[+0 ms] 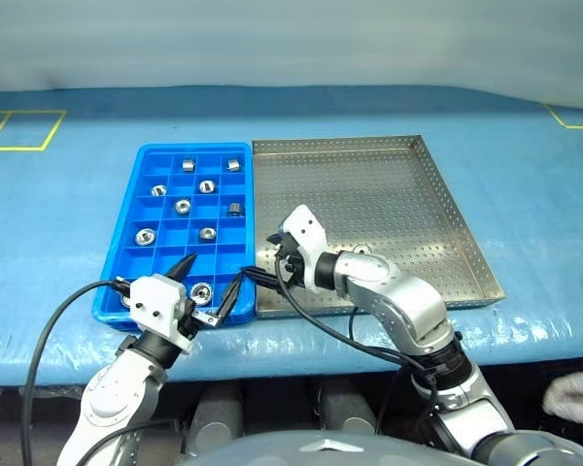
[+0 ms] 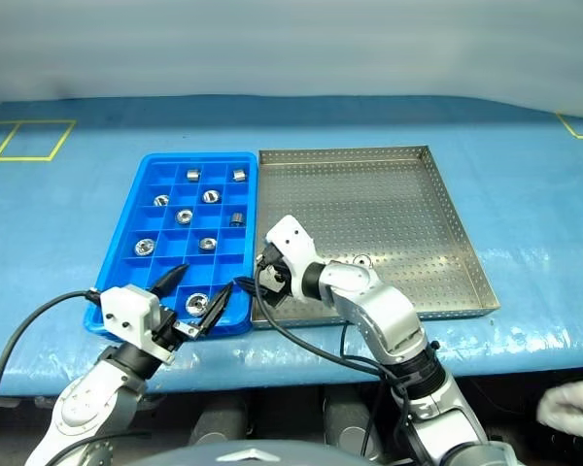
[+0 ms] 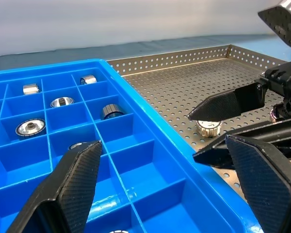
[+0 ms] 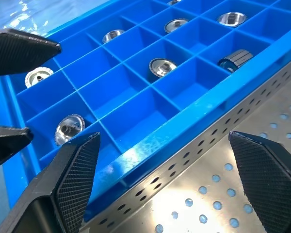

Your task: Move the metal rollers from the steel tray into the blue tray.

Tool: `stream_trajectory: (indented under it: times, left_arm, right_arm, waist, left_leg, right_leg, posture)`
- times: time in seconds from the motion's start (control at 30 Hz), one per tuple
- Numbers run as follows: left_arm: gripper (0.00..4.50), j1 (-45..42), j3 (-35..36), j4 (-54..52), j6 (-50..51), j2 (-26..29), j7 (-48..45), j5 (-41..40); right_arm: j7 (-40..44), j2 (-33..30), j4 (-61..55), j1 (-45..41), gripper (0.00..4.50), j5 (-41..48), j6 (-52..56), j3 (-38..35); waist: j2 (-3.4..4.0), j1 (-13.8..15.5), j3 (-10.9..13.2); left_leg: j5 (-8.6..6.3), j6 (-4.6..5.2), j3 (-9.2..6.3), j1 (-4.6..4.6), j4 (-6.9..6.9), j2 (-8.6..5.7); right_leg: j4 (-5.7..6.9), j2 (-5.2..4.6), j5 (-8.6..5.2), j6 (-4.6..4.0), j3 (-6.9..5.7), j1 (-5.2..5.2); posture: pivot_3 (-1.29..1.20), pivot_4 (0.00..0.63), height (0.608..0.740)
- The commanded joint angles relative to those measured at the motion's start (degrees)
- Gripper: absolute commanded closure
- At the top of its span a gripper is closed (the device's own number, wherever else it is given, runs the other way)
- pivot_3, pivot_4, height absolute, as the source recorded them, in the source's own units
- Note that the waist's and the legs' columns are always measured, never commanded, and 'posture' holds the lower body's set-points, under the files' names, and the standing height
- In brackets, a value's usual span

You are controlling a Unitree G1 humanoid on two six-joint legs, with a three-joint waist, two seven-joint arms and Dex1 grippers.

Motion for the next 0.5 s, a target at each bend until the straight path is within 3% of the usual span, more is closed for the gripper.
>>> stream_trajectory:
  times: [0.03,0.2,0.5]
  left_arm:
    - [0.00,-0.54,-0.11,-0.63,0.01,0.32,-0.77,-1.11]
    - [0.00,-1.18,-0.29,-0.36,0.22,0.49,-1.13,-1.18]
    - [0.00,-1.29,-0.75,-0.60,0.40,0.14,-0.48,-0.73]
  right_arm:
    - [-4.56,2.20,-1.37,-1.81,0.03,-0.59,-3.13,-5.93]
    - [-9.97,5.04,0.57,-2.37,0.03,-1.17,-2.76,-10.86]
    - [-14.20,8.77,8.61,-0.60,0.03,-4.74,-5.40,-8.74]
  waist:
    - [0.00,-0.06,0.00]
    - [0.00,-0.31,-0.01]
    - [0.01,-1.44,-0.01]
  left_leg:
    - [0.00,0.00,0.00,0.00,0.01,0.00]
    - [0.00,0.00,0.00,0.00,0.05,0.00]
    - [0.00,0.00,0.00,0.01,0.04,0.00]
  right_leg:
    - [0.00,0.00,0.00,0.00,0.00,0.00]
    - [0.01,0.00,0.01,0.01,0.01,0.03]
    - [0.04,0.00,0.03,0.02,0.03,0.02]
  posture:
    - [0.04,0.150,0.740]
    - [0.04,0.150,0.740]
    - [0.07,0.150,0.740]
